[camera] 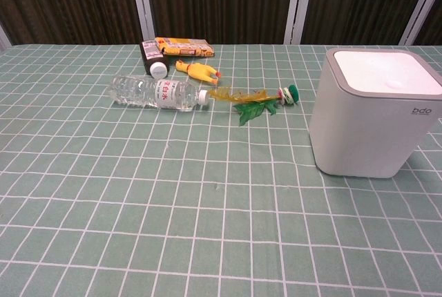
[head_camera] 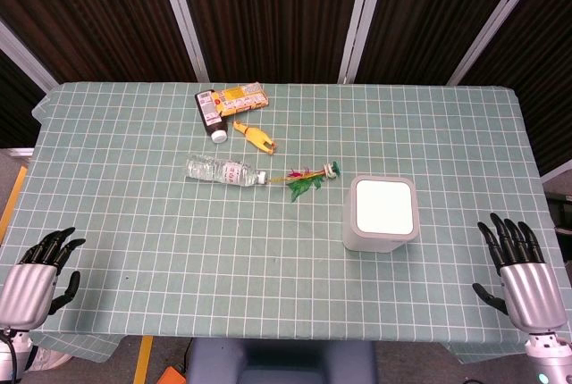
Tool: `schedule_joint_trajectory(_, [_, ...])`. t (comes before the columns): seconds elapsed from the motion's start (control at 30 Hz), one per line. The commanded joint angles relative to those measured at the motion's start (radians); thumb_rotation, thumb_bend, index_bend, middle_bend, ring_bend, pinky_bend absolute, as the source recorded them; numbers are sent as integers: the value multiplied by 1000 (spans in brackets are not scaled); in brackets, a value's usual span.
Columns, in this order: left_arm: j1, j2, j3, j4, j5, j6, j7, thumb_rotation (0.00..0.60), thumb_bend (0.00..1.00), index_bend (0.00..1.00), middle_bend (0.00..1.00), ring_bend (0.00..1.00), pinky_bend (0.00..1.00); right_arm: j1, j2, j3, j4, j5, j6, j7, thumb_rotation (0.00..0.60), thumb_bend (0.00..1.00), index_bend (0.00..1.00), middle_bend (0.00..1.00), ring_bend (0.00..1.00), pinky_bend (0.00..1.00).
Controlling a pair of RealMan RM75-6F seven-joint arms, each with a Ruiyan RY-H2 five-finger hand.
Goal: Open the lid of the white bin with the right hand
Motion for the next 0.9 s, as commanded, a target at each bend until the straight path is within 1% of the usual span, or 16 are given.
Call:
schedule_joint_trajectory(0.03, [-1,1,-1,1,-5,-5,-1,600,504,239,126,129,291,-13,1,-2,2,-22,23,37,600,118,0,0,0,160])
schedule_joint_trajectory(0.17, [3,2,-2,-3,-4,6,3,600,504,239,126,129,292,-12,-7,-5,24,-58,40,65,600,118,0,0,0,176])
schedule_joint_trajectory(0.2, [4,2,-1,-5,1,9,1,600,504,240,126,129,292,-12,-10,-5,30,-68,48,80,600,119,0,24,0,184])
schedule_joint_trajectory(0.27, [4,3,-2,-3,3,13,-6,600,503,240,126,129,292,-11,-16,-1,39,-83,62,98,600,140,0,133,10,194])
schedule_joint_trajectory(0.3, [4,3,-3,-1,1,12,-7,600,503,240,126,129,292,-11,-20,4,42,-85,71,99,600,164,0,248,70,237])
schedule_joint_trajectory(0.33, [3,3,-5,0,-4,9,-11,600,503,240,126,129,292,-11,-25,9,42,-86,76,95,600,183,0,337,151,305])
schedule_joint_trajectory(0.37, [3,4,-6,1,-8,6,-15,600,503,240,126,129,292,-8,-25,11,38,-89,74,89,600,194,0,390,216,362])
schedule_joint_trajectory(0.4, [2,5,-6,1,-13,2,-20,600,503,241,126,129,292,-3,-23,11,31,-95,66,83,600,207,0,466,311,460])
schedule_joint_trajectory(0.43, [2,8,-7,0,-19,-2,-25,600,504,246,127,130,292,9,-15,9,19,-104,48,79,600,220,0,530,377,527])
schedule_joint_trajectory(0.47, [2,10,-8,-1,-22,-3,-27,600,504,253,128,131,293,18,-7,7,6,-106,28,80,600,233,0,573,420,568])
schedule_joint_trajectory(0.5, [3,12,-8,-2,-22,-2,-28,600,504,261,130,132,294,29,3,4,-12,-106,6,81,600,269,4,648,493,640])
schedule_joint_trajectory(0.57, [7,12,-10,-5,-18,10,-26,600,504,267,132,132,295,55,32,-2,-58,-107,-53,69,600,355,14,732,575,725])
schedule_joint_trajectory(0.6, [9,11,-9,-6,-14,16,-23,600,504,267,133,132,295,64,46,-4,-81,-104,-76,48,600,421,22,771,610,763])
schedule_joint_trajectory(0.7, [14,8,-3,-7,-2,26,-16,600,504,267,134,132,295,89,91,-3,-175,-88,-149,-54,600,566,47,819,653,812])
schedule_joint_trajectory(0.8, [14,7,-2,-9,-2,23,-9,600,505,267,135,133,295,108,139,-2,-288,-54,-219,-166,600,681,57,842,676,836])
schedule_joint_trajectory(0.9, [13,6,-3,-9,-5,19,-7,600,504,267,135,132,295,120,170,1,-388,-12,-273,-295,600,729,59,855,689,842])
